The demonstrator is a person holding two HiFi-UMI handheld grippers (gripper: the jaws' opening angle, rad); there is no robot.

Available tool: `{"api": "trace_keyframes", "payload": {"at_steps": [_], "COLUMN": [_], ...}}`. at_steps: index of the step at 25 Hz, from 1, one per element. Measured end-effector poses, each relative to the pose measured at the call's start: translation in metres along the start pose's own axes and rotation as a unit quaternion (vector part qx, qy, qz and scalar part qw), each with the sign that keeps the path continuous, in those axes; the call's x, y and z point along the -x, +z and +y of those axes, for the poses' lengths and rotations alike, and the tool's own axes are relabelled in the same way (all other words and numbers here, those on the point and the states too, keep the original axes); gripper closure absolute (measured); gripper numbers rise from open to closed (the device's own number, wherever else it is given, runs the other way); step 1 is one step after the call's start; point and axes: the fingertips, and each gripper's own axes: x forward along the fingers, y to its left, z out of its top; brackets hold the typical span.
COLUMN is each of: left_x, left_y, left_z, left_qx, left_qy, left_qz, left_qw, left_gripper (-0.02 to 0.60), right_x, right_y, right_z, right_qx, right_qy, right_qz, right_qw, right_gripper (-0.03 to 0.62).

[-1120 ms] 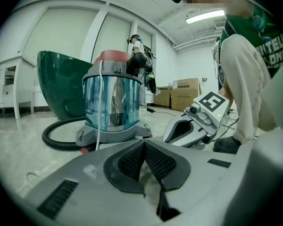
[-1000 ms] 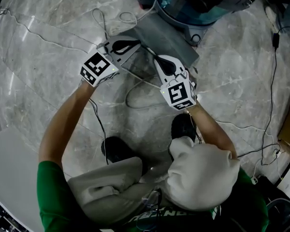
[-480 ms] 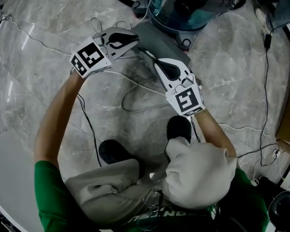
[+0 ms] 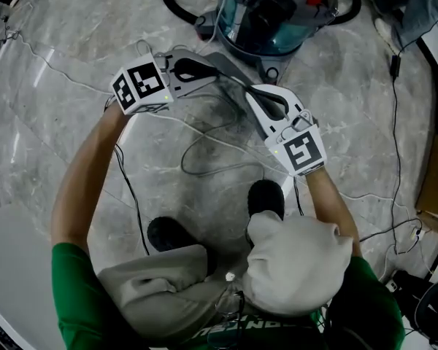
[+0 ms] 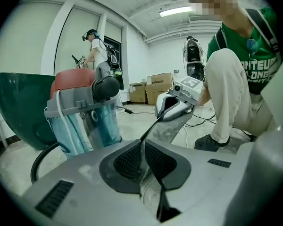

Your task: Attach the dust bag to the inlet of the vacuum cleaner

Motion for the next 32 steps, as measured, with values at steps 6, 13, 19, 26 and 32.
{"api": "trace_keyframes", "payload": {"at_steps": [6,13,19,26,32], "left_x": [0.004,0.000,0.009,0.023,0.033], "left_y": [0.017,0.031,0.053,0.080,0.101], "left_z": [-0.001,-0.007,0.000,0.022,0.039], "left_qx": [-0.009,-0.039,-0.068,-0.091,-0.125], "left_qy": [0.000,-0.007,0.003,0.032,0.056], "left_qz": [0.000,0.018,0.027,0.041,0.054], "left_qw": [1.0000,0.9991,0.9973,0.9945,0.9891], "left_gripper": [0.525,0.526,0.549,0.557,0.560], "right_x": [0.011,0.016,0.019,0.016,0.012], "right_y": [0.015,0.029,0.046,0.072,0.087], "right_z": [0.003,-0.006,-0.018,-0.045,-0.065], "right_qx": [0.027,0.015,0.015,0.015,0.003], "right_qy": [0.033,0.031,0.026,0.009,-0.015], "right_qz": [-0.019,-0.039,-0.056,-0.076,-0.087], "right_qw": [0.999,0.999,0.998,0.997,0.996], "right_gripper": [0.580,0.580,0.580,0.580,0.580]}}
